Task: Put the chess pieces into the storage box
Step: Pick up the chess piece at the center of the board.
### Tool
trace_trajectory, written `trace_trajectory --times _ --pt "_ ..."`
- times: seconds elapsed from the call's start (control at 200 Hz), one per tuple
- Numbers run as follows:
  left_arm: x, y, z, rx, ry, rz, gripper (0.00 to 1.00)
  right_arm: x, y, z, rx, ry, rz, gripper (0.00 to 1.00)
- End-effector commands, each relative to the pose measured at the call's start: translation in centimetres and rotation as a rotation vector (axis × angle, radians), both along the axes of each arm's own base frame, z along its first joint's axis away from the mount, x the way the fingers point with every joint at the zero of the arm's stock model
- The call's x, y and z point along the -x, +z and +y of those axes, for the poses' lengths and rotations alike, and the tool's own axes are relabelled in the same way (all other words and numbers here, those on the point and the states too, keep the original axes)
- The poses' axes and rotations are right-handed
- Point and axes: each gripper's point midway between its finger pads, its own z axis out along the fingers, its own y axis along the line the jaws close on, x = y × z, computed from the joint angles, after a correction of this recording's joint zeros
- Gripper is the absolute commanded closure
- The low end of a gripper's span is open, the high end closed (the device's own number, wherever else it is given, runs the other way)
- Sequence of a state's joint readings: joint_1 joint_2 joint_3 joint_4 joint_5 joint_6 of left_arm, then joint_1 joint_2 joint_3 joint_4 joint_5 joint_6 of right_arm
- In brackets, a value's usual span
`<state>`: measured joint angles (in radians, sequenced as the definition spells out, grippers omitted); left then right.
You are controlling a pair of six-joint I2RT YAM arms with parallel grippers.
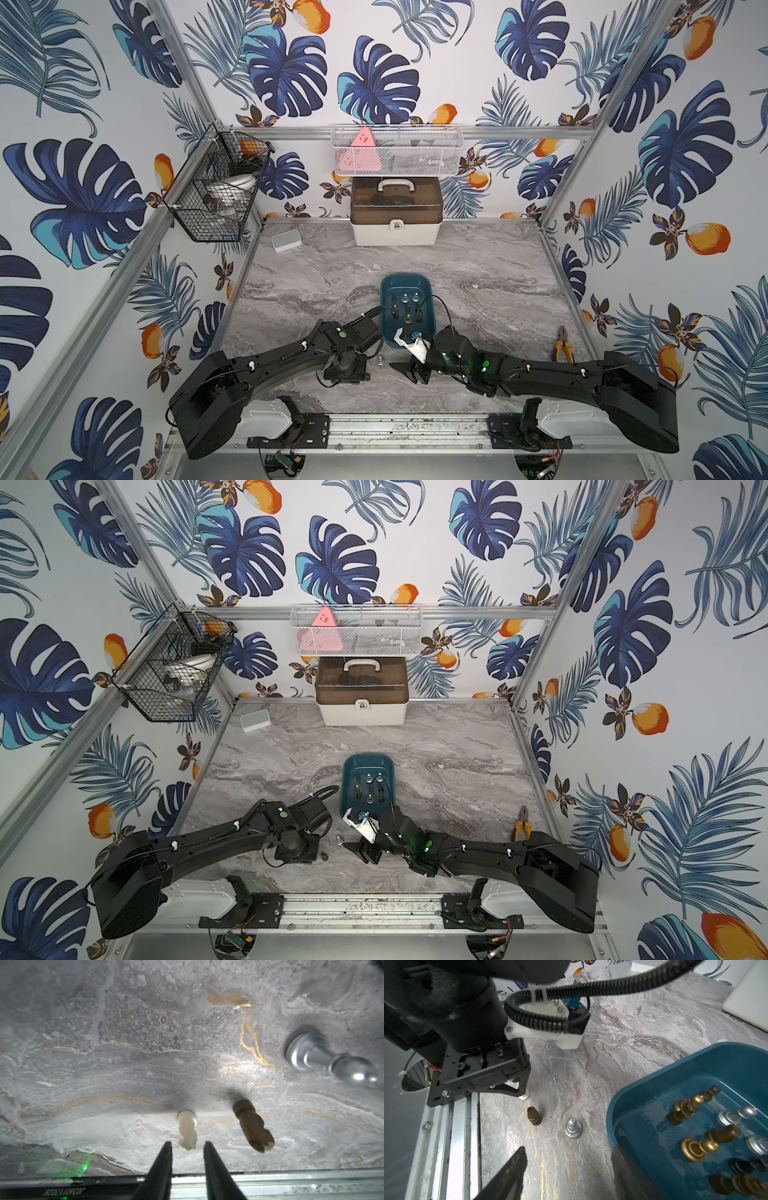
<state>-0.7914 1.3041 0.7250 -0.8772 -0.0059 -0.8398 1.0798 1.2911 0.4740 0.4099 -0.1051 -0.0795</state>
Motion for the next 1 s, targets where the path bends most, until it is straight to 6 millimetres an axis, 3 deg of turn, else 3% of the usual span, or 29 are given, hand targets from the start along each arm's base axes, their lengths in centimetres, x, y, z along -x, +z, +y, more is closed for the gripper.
trace_trajectory --times 0.0,0.3,0.535,0.706,0.996 --pt "-0.1 -0.1 0.1 -0.010 -0.006 -0.004 0.70 0.2 0.6 0.6 -0.019 0.029 -0.006 0.33" --pt "-0.2 -1.1 -0.1 -0.014 -0.018 0.005 0.71 0.1 0.5 0.6 -0.011 0.021 -0.006 0.33" --pt "-0.4 -0.7 -0.1 -0.006 -0.011 -0.010 0.81 -0.1 1.1 0.3 -0.031 0.002 -0.025 0.33" --pt "0.0 -1.4 0.0 -0.011 -0.006 0.007 0.89 -0.3 1.3 0.0 -0.038 -0.014 -0.037 0.32" --pt "-0.8 -0.2 0.0 -0.024 -0.019 -0.024 0.84 -0.5 1.1 0.1 -0.029 -0.020 -0.033 0.32"
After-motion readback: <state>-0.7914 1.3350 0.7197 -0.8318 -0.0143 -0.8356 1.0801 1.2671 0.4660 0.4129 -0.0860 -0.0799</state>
